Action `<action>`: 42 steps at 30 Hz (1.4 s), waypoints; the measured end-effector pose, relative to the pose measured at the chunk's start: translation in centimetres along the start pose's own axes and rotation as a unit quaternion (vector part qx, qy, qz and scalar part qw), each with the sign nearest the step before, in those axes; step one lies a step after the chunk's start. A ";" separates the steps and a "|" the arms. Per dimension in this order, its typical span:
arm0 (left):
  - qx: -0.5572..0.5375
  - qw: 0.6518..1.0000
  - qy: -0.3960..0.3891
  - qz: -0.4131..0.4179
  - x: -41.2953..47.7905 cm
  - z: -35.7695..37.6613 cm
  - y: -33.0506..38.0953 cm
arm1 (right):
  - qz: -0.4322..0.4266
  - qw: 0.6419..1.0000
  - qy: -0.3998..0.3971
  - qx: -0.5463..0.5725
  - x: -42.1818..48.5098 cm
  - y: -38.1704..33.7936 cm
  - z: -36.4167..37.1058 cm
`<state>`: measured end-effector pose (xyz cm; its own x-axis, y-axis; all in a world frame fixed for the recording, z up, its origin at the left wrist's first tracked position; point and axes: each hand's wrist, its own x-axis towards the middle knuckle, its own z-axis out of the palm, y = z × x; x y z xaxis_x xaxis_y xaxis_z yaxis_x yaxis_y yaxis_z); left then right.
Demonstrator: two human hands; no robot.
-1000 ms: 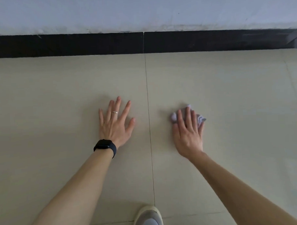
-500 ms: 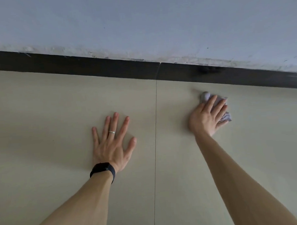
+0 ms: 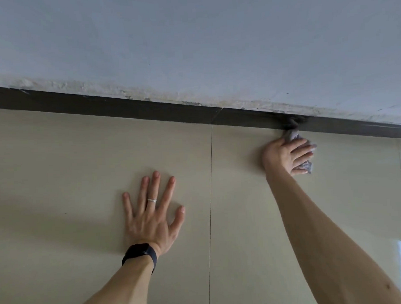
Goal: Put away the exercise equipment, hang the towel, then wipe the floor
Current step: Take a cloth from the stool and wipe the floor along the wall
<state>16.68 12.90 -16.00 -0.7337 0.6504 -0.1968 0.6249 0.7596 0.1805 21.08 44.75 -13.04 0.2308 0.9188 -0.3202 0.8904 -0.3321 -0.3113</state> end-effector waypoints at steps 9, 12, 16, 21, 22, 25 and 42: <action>0.008 1.000 -0.011 0.002 0.2 -0.5 0.0 | -0.681 0.669 -0.214 -0.205 -12.3 3.4 3.1; 0.006 1.000 -0.010 -0.007 0.4 -0.6 0.2 | -0.617 0.737 -0.172 -0.216 -5.5 4.2 1.1; 0.012 1.000 -0.013 -0.010 0.3 -0.2 0.1 | -0.462 0.859 -0.128 -0.179 -1.6 7.0 -1.0; 0.007 1.000 -0.006 -0.011 0.2 -0.4 0.2 | -0.800 0.486 -0.238 -0.261 -9.0 18.1 -2.4; 0.008 1.000 -0.008 -0.008 0.3 -0.3 0.2 | -0.830 0.423 -0.258 -0.257 -9.6 19.6 -2.6; 0.008 1.000 -0.010 -0.012 0.1 -0.3 0.2 | -0.845 0.416 -0.233 -0.244 -8.5 19.1 -1.6; -0.024 0.967 -0.200 -0.158 -18.5 -0.1 4.3 | -0.843 0.403 -0.265 -0.237 -16.0 37.8 -5.6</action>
<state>32.95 4.14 -11.51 -0.7184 0.3449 -0.6041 0.3664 0.9258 0.0929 53.27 18.69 -14.72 -0.8638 -0.4644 -0.1956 -0.3913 0.8627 -0.3205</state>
